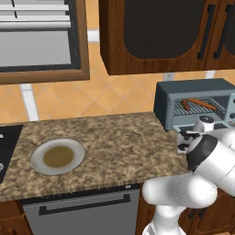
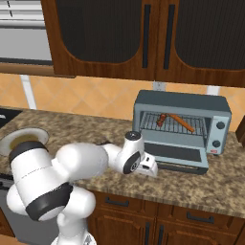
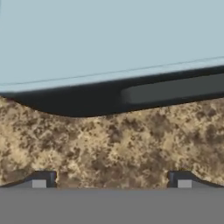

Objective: Pick up the kebab skewer and baguette bread, and place them inside the toaster oven. Close the toaster oven door and start by setting the timer.

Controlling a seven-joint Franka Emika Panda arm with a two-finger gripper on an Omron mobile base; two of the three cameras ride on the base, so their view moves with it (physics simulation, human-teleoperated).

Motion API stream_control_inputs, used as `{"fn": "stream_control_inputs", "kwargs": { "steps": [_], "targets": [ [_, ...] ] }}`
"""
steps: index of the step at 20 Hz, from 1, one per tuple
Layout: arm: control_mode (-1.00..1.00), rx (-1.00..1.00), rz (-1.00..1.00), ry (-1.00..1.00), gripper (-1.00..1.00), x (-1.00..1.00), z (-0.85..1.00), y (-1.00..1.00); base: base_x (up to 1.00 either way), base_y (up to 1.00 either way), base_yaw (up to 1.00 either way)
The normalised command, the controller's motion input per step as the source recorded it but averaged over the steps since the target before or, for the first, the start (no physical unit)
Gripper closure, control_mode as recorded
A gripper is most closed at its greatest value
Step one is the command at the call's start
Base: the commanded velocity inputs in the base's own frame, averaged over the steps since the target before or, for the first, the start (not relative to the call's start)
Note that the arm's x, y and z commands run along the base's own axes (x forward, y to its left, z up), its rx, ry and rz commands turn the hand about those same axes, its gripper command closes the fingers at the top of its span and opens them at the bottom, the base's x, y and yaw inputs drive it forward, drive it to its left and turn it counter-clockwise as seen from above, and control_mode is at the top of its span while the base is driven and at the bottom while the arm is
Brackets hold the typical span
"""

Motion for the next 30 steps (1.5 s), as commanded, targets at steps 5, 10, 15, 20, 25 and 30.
{"fn": "stream_control_inputs", "kwargs": {
  "steps": [5, 10, 15, 20, 25, 30],
  "targets": [
    [-1.0, 0.0, 0.0, 0.0, -1.0, 0.41, -0.12, 0.0, 0.0, 0.0, 0.0],
    [-1.0, 0.0, 0.0, -0.07, -1.0, 0.14, -0.15, 0.0, 0.0, 0.0, 0.0],
    [-1.0, 0.0, 0.0, -0.13, -1.0, 0.04, -0.12, -0.01, 0.0, 0.0, 0.0],
    [-1.0, 0.0, -0.01, -0.14, -1.0, 0.25, 0.0, -0.01, 0.0, 0.0, 0.0],
    [-1.0, 0.0, -0.02, -0.17, -1.0, 0.41, 0.25, -0.02, 0.0, 0.0, 0.0],
    [-1.0, 0.02, -0.03, -0.16, -1.0, 0.58, 0.5, -0.08, 0.0, 0.0, 0.0]
  ]
}}
